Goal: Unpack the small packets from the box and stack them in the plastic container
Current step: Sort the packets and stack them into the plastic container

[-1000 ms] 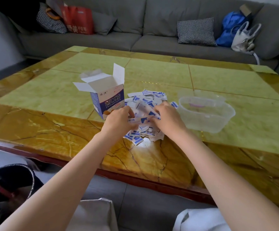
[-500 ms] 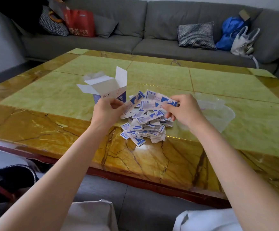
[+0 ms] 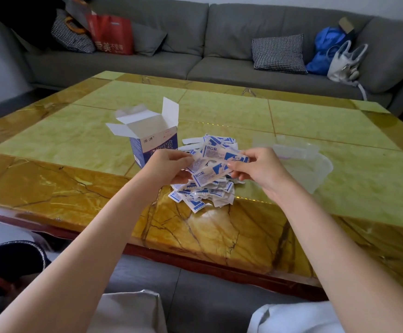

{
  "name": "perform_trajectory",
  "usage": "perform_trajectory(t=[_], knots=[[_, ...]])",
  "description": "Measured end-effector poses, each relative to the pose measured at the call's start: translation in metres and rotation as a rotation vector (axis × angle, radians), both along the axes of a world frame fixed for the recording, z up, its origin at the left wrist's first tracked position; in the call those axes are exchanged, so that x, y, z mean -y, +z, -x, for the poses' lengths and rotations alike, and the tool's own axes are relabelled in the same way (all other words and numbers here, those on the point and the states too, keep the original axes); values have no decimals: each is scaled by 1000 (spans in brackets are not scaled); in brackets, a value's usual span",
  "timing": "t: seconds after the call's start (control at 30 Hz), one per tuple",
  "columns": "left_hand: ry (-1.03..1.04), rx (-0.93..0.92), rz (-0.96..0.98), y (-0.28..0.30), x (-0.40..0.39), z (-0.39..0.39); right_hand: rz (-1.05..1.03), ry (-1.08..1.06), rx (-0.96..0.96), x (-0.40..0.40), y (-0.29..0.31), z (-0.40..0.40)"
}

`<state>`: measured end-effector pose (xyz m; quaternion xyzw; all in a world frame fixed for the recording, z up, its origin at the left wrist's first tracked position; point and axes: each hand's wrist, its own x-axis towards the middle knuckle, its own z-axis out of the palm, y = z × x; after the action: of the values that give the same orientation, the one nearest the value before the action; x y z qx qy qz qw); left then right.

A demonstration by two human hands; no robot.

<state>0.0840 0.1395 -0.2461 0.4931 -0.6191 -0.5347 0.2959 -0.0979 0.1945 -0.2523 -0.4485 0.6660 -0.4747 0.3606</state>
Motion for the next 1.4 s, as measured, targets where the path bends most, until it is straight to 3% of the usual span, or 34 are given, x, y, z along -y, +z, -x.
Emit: perform_trajectory(t=[0.13,0.27,0.33,0.4,0.5,0.63,0.87,0.97,1.03,1.17,1.27,1.4], knots=[[-96,114,65,-2,-3,3,25,-14,-19,-1,0,-6],[-64,115,55,-4,-1,3,184,-118,236,-1,7,-10],[2,82,66,-4,1,0,247,-179,250,-2,13,-3],[86,23,74,-3,2,-2,211,-143,209,-5,20,3],[154,-30,100,-1,1,-2,18,80,59,-10,22,3],[66,-7,118,1,-2,4,-109,203,-81,-10,16,-8],[-75,83,185,-2,-8,20,-2,-58,272,-3,8,-22],[-113,200,321,-4,-6,23,78,-152,313,-4,8,-26],[-57,276,445,-2,-2,21,136,-212,192,-5,13,-19],[-15,449,502,-2,7,16,191,-232,-274,-7,21,0],[-175,670,509,-11,5,24,86,-113,-594,-12,16,-4],[-212,786,555,-19,5,30,-48,-27,-774,-13,6,-8]])
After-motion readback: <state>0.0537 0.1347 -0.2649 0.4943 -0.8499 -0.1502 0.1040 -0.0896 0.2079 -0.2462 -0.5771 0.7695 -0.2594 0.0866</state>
